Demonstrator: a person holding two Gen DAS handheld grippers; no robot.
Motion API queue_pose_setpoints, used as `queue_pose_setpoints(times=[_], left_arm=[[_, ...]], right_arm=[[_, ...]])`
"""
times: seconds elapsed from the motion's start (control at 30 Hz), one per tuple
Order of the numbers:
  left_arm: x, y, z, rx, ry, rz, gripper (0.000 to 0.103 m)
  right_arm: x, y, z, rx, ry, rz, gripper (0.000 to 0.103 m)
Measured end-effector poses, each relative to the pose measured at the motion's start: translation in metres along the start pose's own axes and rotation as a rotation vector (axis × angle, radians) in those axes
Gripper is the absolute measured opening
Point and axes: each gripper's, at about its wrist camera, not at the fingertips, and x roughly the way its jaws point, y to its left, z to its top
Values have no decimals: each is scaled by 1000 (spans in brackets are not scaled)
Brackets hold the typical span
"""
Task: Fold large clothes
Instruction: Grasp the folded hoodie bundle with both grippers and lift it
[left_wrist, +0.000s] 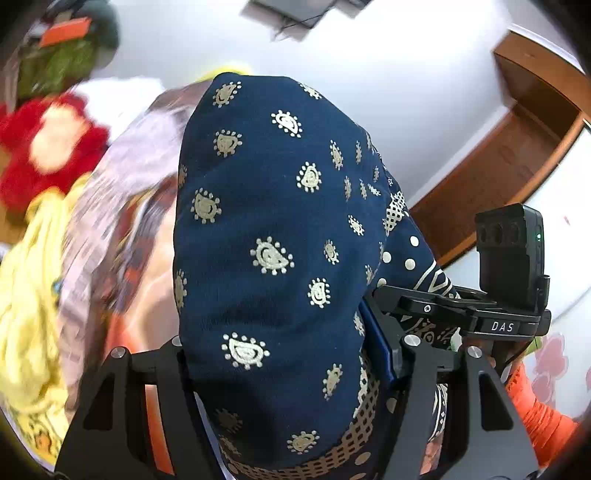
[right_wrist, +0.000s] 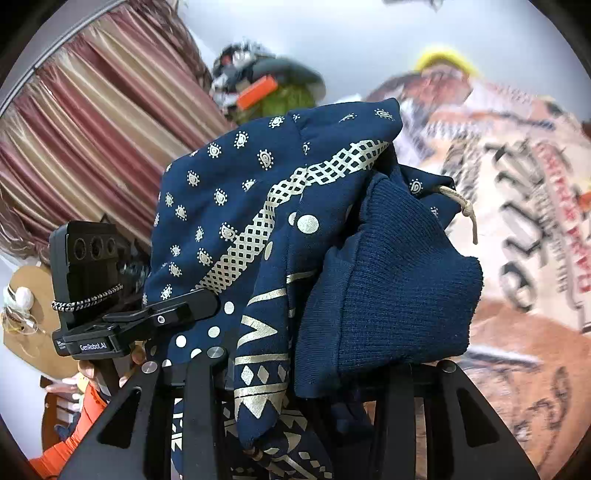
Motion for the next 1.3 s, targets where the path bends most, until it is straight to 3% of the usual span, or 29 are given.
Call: queue_pose_setpoints(times=[0.23,0.37,0.43,0.5,0.57,0.67,0.77,0.87,1.03,1.17,1.3], left_arm=[[35,81,-37,-159,123,14,66],[72,126,-61,-263,186,71,67],[83,156,-76,-355,169,6,73],[80,169,-87,-406,134,-77,75],[78,165,-91,-382,128,-71,76],[75,151,-84,-319,138,3,77],[70,138,-74,-270,154,75,77],[65,129,-72,-242,153,131,77],[60,130,-75,-245,147,179,77],[48,136,-81,-279,139,175,77],[32,137,-91,-292,114,192,78]], right_arm=[[93,-16,-20,75,180,3,36],[128,-45,-31,110,240,-65,36],[131,-60,-33,112,240,-81,36],[131,-79,-35,162,264,-14,36],[128,-93,-39,176,289,15,37],[117,-84,-39,96,281,-34,37],[98,-66,-36,22,238,-76,37],[81,-45,-30,-34,177,-63,37],[77,-2,-30,-144,125,-55,38],[104,16,-46,-199,181,-43,38],[142,7,-78,-241,306,-84,38]])
